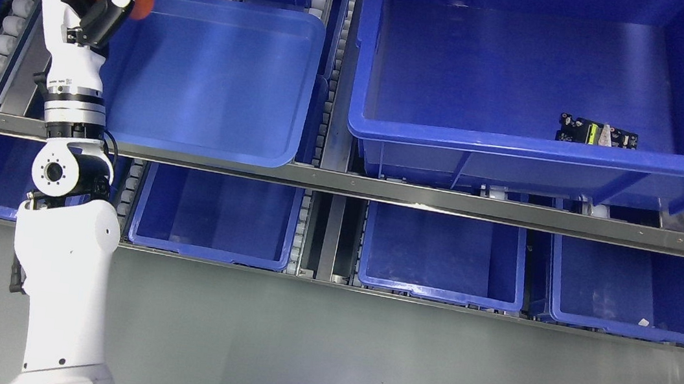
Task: Grab orange capacitor from left shelf to right desk
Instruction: 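Lift the capacitor up and out of the bin with the left hand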
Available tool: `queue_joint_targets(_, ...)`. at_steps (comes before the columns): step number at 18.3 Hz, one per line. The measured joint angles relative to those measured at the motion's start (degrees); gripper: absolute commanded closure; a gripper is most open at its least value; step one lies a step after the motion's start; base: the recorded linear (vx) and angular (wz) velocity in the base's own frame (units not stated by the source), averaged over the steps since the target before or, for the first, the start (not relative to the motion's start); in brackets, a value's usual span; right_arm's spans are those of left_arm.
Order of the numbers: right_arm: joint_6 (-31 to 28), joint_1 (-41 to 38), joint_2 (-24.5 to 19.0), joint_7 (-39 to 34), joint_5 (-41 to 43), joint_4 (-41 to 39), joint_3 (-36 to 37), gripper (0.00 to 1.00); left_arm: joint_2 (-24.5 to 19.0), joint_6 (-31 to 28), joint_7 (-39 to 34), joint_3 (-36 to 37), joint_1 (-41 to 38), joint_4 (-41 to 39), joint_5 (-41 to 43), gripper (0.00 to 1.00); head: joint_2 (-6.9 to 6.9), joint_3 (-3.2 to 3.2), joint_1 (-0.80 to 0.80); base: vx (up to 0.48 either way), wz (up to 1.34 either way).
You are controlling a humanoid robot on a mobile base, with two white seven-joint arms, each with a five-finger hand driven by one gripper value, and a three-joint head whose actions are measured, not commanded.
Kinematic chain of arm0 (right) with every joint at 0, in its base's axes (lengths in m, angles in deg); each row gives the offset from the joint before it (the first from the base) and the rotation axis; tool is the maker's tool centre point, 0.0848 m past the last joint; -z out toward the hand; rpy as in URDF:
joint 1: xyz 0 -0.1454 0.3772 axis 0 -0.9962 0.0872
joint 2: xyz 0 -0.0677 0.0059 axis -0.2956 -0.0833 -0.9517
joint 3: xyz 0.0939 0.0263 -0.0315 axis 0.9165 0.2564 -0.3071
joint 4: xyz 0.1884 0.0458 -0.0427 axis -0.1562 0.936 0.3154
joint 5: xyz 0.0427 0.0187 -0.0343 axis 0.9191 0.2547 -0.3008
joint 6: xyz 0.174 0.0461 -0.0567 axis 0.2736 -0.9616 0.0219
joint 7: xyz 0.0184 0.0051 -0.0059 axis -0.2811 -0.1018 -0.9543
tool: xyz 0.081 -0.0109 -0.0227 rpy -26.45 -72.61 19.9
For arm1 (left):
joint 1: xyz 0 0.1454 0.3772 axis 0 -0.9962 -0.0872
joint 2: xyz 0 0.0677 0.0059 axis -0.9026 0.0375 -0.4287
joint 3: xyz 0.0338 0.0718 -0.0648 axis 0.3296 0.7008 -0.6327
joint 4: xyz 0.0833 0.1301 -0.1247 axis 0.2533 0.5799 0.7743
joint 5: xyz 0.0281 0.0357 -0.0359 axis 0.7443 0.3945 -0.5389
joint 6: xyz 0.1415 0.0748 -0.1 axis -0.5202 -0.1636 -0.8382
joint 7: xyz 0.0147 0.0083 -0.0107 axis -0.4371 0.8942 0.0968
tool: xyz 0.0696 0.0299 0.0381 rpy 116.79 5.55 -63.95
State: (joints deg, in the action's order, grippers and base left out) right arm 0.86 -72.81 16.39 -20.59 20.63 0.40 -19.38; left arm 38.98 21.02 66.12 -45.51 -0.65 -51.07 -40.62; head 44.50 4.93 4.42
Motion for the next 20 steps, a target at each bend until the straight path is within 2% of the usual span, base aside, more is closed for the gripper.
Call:
queue_joint_targets(11, 0.3, 0.0, 0.0, 0.0, 0.0, 0.0, 0.0, 0.00, 0.6, 2.9, -0.9, 2.9, -4.5, -10.7, -1.2, 1.00, 0.00, 0.00, 0.00, 0.000, 0.00)
queue_joint_targets(20, 0.3, -0.1, 0.0, 0.0, 0.0, 0.0, 0.0, 0.00, 0.9, 10.4, 0.0, 3.8, -6.1, -14.5, -1.5, 1.00, 0.00, 0.00, 0.00, -0.020, 0.00)
